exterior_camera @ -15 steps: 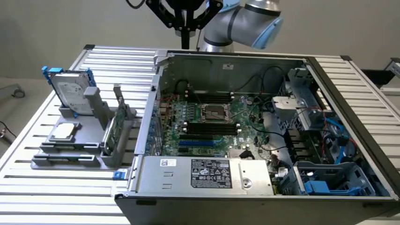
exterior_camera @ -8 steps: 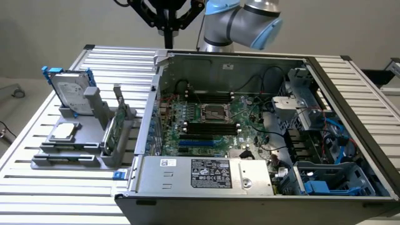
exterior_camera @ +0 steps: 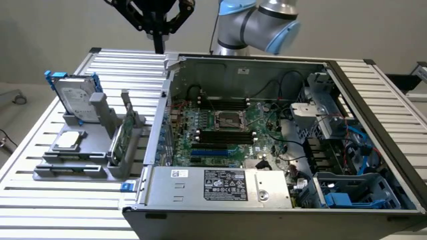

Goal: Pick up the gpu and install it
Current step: 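Reach for the gpu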

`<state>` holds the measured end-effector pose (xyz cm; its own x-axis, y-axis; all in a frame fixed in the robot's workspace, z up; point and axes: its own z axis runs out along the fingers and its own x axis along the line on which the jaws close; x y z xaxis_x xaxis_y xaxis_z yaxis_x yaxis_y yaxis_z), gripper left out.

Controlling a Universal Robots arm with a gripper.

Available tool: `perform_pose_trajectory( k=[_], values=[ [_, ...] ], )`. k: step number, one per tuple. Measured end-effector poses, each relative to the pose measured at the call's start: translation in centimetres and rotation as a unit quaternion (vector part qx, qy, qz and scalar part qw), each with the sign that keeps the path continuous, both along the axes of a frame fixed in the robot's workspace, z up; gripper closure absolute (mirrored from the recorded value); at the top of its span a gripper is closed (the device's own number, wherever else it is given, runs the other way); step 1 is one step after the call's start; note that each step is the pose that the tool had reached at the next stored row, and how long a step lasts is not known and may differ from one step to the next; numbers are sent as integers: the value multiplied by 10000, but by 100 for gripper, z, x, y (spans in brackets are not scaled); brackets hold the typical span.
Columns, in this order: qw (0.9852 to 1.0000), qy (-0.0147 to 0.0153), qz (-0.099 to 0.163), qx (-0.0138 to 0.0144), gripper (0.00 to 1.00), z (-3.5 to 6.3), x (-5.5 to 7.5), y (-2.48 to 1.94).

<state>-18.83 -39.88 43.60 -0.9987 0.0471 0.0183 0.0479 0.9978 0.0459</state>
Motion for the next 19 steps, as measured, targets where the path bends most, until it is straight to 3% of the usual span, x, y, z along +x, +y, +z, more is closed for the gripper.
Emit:
perform_pose_trajectory(
  k=[6,16,19],
  values=[
    [10000,0,31,-27,89,-57,-218,0],
    [9999,1,123,-90,89,-125,-438,0],
    [9999,1,130,-94,89,-165,-552,0]
  ],
)
